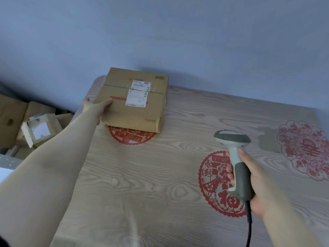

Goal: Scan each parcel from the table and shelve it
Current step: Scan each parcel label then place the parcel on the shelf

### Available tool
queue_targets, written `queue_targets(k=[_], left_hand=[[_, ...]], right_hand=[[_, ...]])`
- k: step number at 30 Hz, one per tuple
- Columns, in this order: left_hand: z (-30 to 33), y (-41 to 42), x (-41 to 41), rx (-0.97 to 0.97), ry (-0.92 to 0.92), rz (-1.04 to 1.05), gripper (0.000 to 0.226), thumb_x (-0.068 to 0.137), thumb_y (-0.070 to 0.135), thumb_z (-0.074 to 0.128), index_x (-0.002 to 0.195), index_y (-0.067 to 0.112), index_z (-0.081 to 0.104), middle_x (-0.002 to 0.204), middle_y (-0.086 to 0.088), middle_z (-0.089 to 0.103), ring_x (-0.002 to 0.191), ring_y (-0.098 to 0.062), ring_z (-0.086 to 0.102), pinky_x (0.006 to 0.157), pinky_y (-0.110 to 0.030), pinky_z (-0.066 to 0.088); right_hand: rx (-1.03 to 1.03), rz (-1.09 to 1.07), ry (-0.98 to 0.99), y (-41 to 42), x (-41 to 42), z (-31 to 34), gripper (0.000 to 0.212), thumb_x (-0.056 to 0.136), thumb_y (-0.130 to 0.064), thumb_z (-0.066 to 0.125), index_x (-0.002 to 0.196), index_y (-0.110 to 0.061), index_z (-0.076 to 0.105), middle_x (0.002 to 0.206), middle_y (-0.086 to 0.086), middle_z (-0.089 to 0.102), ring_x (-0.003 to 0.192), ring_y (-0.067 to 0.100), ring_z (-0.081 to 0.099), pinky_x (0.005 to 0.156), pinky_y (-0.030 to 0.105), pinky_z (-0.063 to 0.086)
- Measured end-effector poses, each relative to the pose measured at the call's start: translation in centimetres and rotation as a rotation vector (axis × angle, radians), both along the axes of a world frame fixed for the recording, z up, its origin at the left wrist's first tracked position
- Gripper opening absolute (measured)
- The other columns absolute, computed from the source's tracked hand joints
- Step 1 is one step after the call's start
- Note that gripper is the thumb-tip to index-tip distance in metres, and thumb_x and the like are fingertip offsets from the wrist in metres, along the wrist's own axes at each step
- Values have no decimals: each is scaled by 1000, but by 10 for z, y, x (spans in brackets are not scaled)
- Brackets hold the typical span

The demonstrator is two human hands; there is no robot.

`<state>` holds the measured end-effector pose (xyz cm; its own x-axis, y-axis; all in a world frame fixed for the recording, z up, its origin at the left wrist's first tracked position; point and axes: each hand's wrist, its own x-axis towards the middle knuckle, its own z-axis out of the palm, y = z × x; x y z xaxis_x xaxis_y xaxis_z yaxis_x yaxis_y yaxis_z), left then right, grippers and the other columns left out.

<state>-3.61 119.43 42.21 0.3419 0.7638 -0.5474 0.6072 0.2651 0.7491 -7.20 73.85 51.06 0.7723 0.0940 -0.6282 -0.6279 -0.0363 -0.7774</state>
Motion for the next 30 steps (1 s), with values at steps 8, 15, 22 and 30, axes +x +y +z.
queue_targets(k=[8, 15, 22, 30], left_hand=[[-13, -43, -23, -109, -55, -53, 85, 77, 29, 85, 144, 7, 37, 144, -14, 48, 125, -39, 53, 90, -54, 56], [-19, -111, -56, -75, -58, -15, 84, 71, 32, 90, 137, 10, 43, 134, -9, 54, 117, -34, 58, 85, -53, 59], [-23, -233, -140, -50, 57, -102, 78, 70, 48, 87, 125, 13, 44, 118, -6, 59, 104, -29, 61, 88, -49, 57], [-9, -272, -170, -476, 73, -115, 114, 66, 64, 81, 153, 14, 25, 152, -11, 40, 140, -37, 39, 103, -66, 39]], right_hand=[[51, 93, 32, 20, 4, -2, 55, 75, -51, 66, 111, -10, 66, 67, 6, 64, 59, 16, 56, 57, 32, 43], [93, 136, 35, 11, -3, -4, 49, 84, -50, 65, 113, -11, 66, 68, 6, 64, 56, 14, 57, 57, 32, 44], [120, 150, 37, -24, -10, -1, 60, 69, -56, 69, 111, -14, 69, 70, 5, 65, 59, 15, 57, 61, 31, 46], [104, 203, 66, -55, -22, -8, 64, 67, -60, 68, 113, -15, 71, 75, 5, 66, 63, 15, 60, 61, 30, 48]])
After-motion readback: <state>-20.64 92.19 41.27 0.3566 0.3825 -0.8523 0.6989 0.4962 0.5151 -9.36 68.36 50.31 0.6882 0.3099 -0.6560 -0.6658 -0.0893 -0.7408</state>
